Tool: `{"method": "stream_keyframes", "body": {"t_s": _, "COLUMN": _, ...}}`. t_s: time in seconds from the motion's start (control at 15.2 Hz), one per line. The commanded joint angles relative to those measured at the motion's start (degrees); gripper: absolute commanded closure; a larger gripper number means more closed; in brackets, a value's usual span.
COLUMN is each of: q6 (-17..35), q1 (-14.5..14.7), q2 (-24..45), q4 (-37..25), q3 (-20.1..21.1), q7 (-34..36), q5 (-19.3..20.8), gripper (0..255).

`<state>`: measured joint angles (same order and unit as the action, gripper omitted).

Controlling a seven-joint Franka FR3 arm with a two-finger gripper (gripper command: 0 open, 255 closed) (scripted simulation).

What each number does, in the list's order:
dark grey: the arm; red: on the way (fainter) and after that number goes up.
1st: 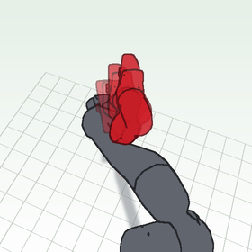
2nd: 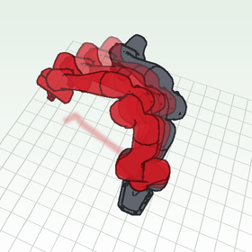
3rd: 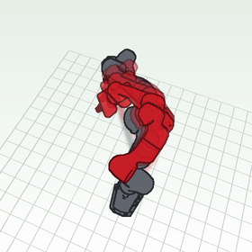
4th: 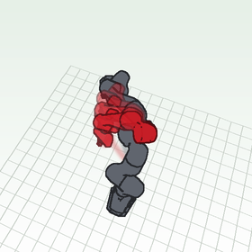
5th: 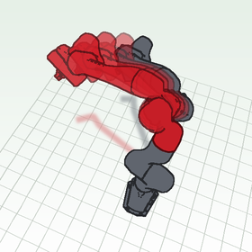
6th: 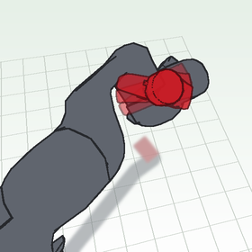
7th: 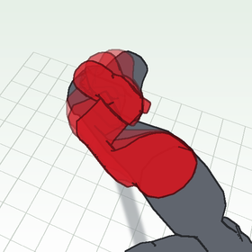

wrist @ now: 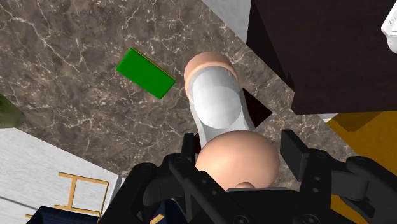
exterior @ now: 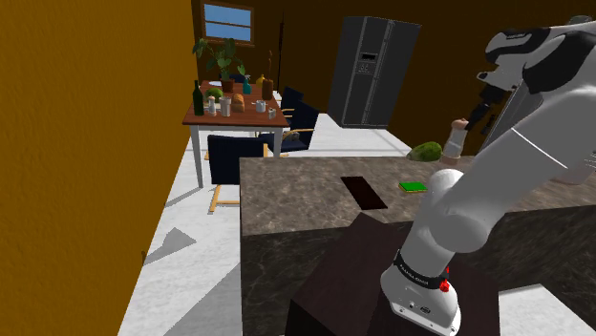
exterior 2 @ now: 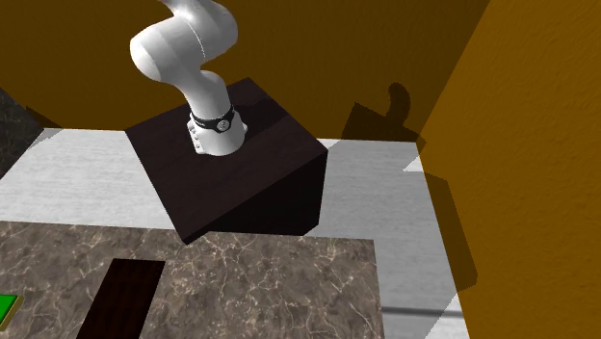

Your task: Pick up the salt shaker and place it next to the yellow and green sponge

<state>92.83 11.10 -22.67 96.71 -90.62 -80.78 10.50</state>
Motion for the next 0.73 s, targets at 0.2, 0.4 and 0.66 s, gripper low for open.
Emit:
{"method": "stream_keyframes", "body": {"t_s": 0.2, "q6": -5.5, "q1": 14.7, "q2": -7.5, "q4": -13.1, "q3": -13.6, "q7": -1.7, "q5": 6.7, "gripper": 255}}
{"method": "stream_keyframes", "body": {"t_s": 0.4, "q6": -9.8, "q1": 22.2, "q2": -13.0, "q4": -23.2, "q3": -19.0, "q7": -3.1, "q5": 10.9, "gripper": 255}}
{"method": "stream_keyframes", "body": {"t_s": 0.66, "q6": -13.6, "q1": 28.8, "q2": -18.2, "q4": -33.2, "q3": -23.3, "q7": -5.2, "q5": 14.6, "gripper": 255}}
